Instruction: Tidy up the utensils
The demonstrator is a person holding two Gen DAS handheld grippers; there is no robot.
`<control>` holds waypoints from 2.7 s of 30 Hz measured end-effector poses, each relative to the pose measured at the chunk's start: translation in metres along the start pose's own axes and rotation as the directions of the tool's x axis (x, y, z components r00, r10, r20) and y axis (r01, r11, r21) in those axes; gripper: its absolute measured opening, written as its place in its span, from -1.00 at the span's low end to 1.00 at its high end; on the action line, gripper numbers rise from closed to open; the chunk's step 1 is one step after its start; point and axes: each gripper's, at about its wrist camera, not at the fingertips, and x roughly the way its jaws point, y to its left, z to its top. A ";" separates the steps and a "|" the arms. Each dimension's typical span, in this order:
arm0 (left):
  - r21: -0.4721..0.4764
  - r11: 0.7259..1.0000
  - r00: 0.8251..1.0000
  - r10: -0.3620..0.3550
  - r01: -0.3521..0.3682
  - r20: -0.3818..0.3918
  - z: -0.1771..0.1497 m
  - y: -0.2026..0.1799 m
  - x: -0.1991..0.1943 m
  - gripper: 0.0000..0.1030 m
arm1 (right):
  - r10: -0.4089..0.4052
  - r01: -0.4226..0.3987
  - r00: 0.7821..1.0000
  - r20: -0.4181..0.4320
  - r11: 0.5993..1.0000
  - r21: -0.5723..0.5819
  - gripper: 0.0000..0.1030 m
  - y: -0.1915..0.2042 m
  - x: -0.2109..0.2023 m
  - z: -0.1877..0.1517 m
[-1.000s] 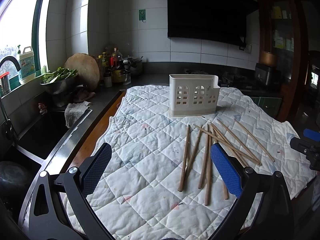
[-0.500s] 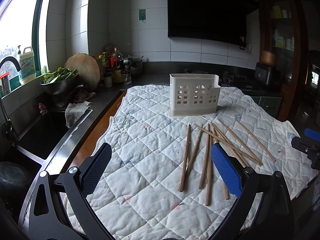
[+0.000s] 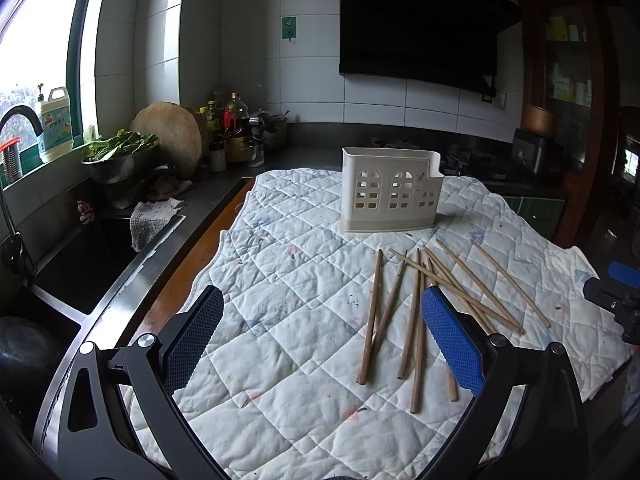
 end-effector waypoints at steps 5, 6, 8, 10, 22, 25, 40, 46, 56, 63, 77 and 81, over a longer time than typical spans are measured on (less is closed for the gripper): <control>-0.002 1.000 1.000 0.000 0.000 -0.003 0.001 0.000 0.001 0.90 | 0.006 -0.006 1.000 0.003 1.000 -0.001 0.88 0.000 0.000 0.001; -0.002 1.000 1.000 -0.001 0.001 -0.003 0.001 0.000 0.001 0.90 | 0.005 -0.005 1.000 0.003 1.000 -0.001 0.88 0.000 0.000 0.001; -0.005 1.000 1.000 -0.002 0.002 -0.002 0.000 -0.001 0.002 0.90 | 0.007 -0.007 1.000 0.003 1.000 0.001 0.88 0.000 0.000 0.001; -0.005 1.000 1.000 -0.004 0.004 -0.004 0.000 -0.002 0.003 0.90 | 0.007 -0.008 1.000 0.002 1.000 0.002 0.88 0.000 0.001 0.001; -0.007 1.000 1.000 -0.020 0.020 -0.021 -0.005 -0.002 0.012 0.90 | 0.011 -0.011 1.000 -0.006 1.000 -0.025 0.87 0.000 0.007 -0.003; -0.010 1.000 0.999 -0.021 0.020 -0.025 -0.007 -0.001 0.013 0.90 | 0.015 -0.016 1.000 -0.015 0.999 -0.038 0.87 0.000 0.010 -0.006; -0.012 0.998 0.992 -0.069 0.069 -0.108 -0.024 0.004 0.037 0.45 | 0.049 -0.061 0.994 -0.093 0.990 -0.127 0.52 0.003 0.041 -0.023; -0.014 0.992 0.979 -0.122 0.122 -0.164 -0.033 0.005 0.053 0.17 | 0.086 -0.112 0.983 -0.164 0.981 -0.157 0.05 0.003 0.064 -0.026; -0.020 0.982 0.953 -0.189 0.190 -0.236 -0.041 0.003 0.078 -0.15 | 0.136 -0.200 0.953 -0.272 0.954 -0.224 -0.41 0.008 0.103 -0.021; -0.011 0.974 0.936 -0.221 0.227 -0.274 -0.043 0.001 0.094 -0.39 | 0.131 -0.222 0.933 -0.334 0.942 -0.252 -0.62 0.010 0.130 -0.020; 0.010 0.957 0.902 -0.269 0.290 -0.338 -0.046 -0.017 0.128 -0.62 | 0.114 -0.235 0.915 -0.387 0.930 -0.282 -0.87 0.012 0.149 -0.023; 0.001 0.957 0.895 -0.271 0.291 -0.355 -0.048 -0.015 0.137 -0.72 | 0.114 -0.234 0.916 -0.384 0.930 -0.283 -0.87 0.012 0.149 -0.023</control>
